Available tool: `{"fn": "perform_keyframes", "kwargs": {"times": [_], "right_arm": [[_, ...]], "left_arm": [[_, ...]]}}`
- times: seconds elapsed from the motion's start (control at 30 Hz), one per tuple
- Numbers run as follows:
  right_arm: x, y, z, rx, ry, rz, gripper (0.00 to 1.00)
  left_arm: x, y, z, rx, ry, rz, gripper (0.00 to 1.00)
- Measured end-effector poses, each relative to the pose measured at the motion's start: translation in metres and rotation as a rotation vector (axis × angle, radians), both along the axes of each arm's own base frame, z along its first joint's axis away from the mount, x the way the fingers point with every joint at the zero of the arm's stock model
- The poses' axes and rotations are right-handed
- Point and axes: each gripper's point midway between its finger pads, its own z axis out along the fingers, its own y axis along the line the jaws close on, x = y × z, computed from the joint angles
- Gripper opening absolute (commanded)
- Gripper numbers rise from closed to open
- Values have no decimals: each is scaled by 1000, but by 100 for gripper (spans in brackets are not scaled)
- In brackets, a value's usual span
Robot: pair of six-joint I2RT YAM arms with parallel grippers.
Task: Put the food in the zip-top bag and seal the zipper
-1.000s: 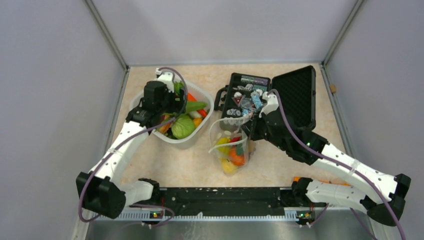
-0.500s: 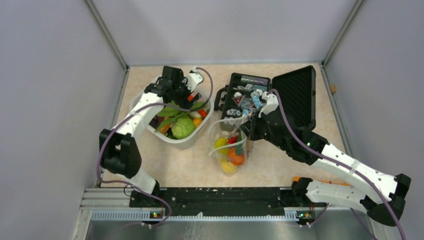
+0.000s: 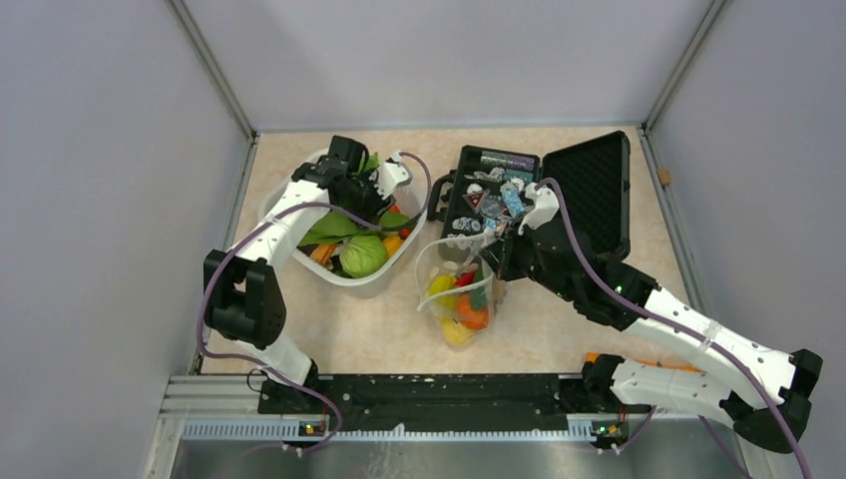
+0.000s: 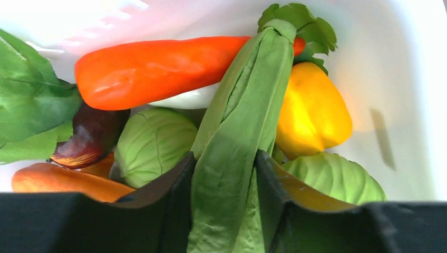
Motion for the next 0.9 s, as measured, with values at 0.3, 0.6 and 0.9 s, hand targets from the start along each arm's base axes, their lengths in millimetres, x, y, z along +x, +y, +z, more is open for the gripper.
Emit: {"fn": "perform_keyframes", "kwargs": {"times": [0.3, 0.6, 0.9], "right_arm": [[0, 0, 1, 2, -1, 0, 0], [-1, -1, 1, 3, -2, -1, 0], [-1, -1, 0, 2, -2, 0, 0]], "left_arm": [[-1, 0, 12, -23, 6, 44, 0], [-9, 10, 110, -222, -273, 164, 0], [-7, 54, 178, -326, -500, 446, 0]]}}
